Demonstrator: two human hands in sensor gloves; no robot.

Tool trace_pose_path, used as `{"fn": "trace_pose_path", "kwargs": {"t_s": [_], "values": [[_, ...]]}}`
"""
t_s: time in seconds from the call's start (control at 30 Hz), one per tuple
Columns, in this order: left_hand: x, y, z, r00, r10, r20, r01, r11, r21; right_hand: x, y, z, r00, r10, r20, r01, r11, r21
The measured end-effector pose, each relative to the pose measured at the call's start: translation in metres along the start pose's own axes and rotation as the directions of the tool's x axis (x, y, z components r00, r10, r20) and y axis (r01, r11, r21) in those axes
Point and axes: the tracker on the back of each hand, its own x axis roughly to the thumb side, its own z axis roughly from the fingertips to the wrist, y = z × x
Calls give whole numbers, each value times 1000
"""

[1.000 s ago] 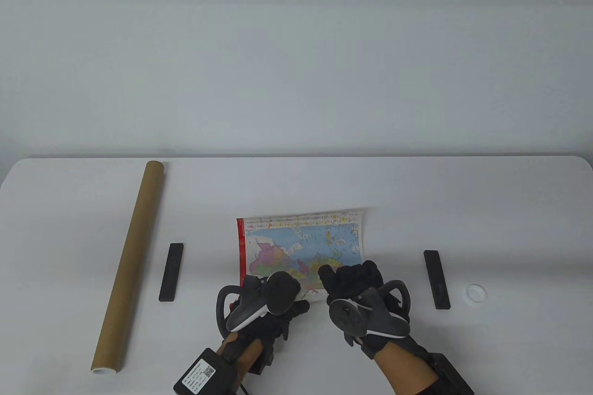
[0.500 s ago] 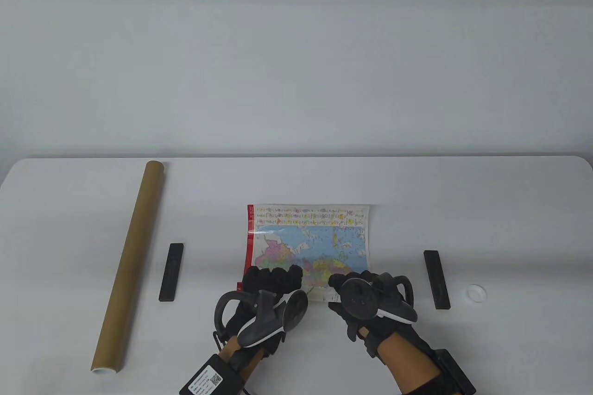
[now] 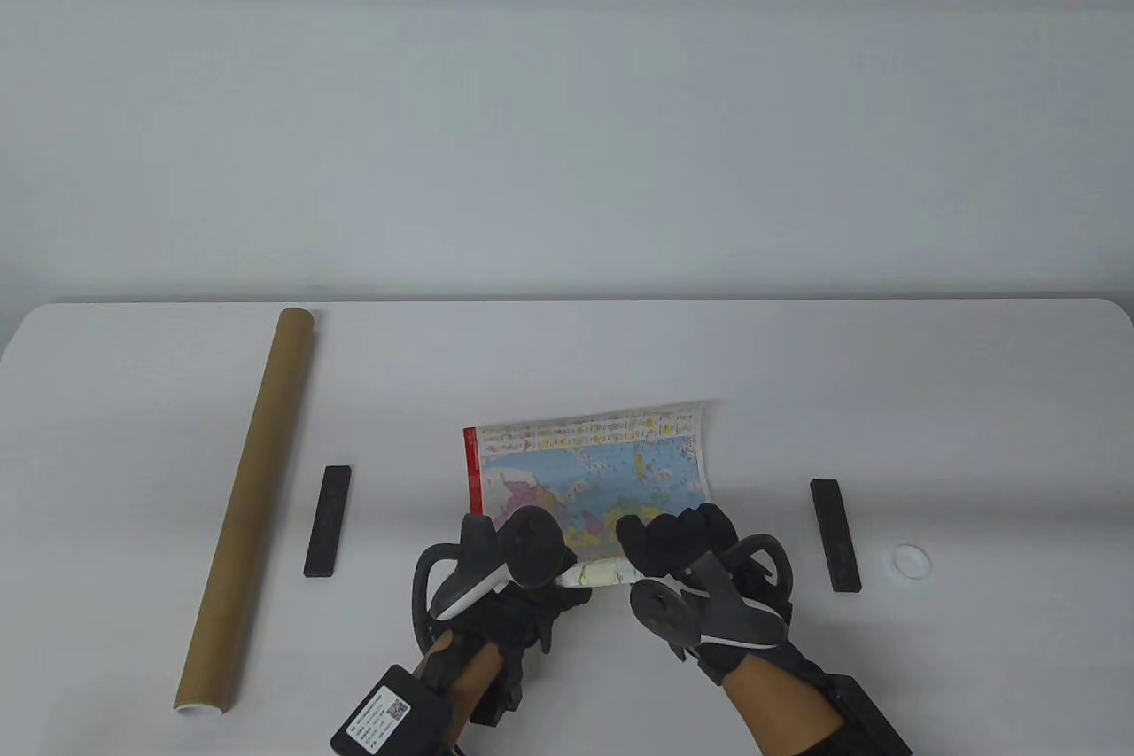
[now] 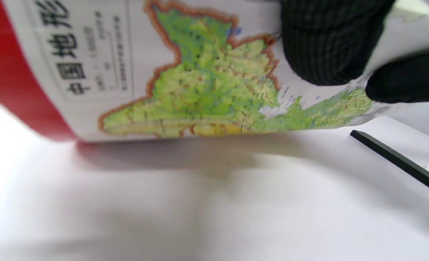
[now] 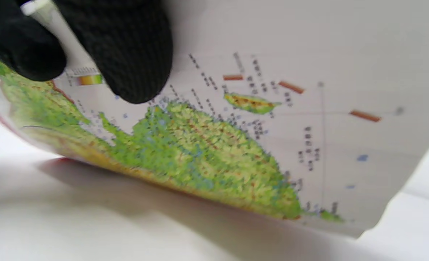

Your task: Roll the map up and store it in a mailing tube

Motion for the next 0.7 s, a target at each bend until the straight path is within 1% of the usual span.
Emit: {"fn": "trace_pose_path", "kwargs": {"t_s": [0.07, 0.13, 0.17, 0.23, 0.33, 0.4, 0.47, 0.6, 0.67, 0.7], "values": [[4, -1, 2, 998, -61, -10, 61, 998, 28, -1, 2, -1, 999, -41, -13, 41, 998, 41], [9, -1, 5, 990, -139, -28, 141, 986, 89, -4, 4, -3, 997, -76, -33, 79, 995, 69], [13, 0, 9, 981, -189, -52, 195, 969, 152, -7, 5, -4, 990, -129, -57, 134, 988, 84], [20, 0, 14, 964, -256, -75, 266, 936, 229, -13, 8, -4, 972, -216, -91, 225, 969, 99], [27, 1, 20, 950, -306, -62, 308, 891, 333, -22, 14, -5, 928, -351, -124, 365, 923, 122], [28, 1, 21, 944, -327, -46, 321, 874, 364, -26, 15, -5, 916, -382, -125, 397, 909, 128], [26, 1, 19, 950, -312, -26, 299, 880, 369, -26, 15, -4, 916, -382, -120, 395, 911, 121], [23, 2, 16, 959, -283, -20, 271, 896, 352, -19, 8, -2, 962, -261, -82, 267, 960, 78], [21, 2, 15, 967, -254, -21, 247, 913, 323, -15, 6, -1, 974, -215, -67, 219, 974, 55], [18, 2, 13, 974, -224, -19, 219, 928, 300, -12, 3, 0, 984, -170, -52, 172, 985, 30]]}}
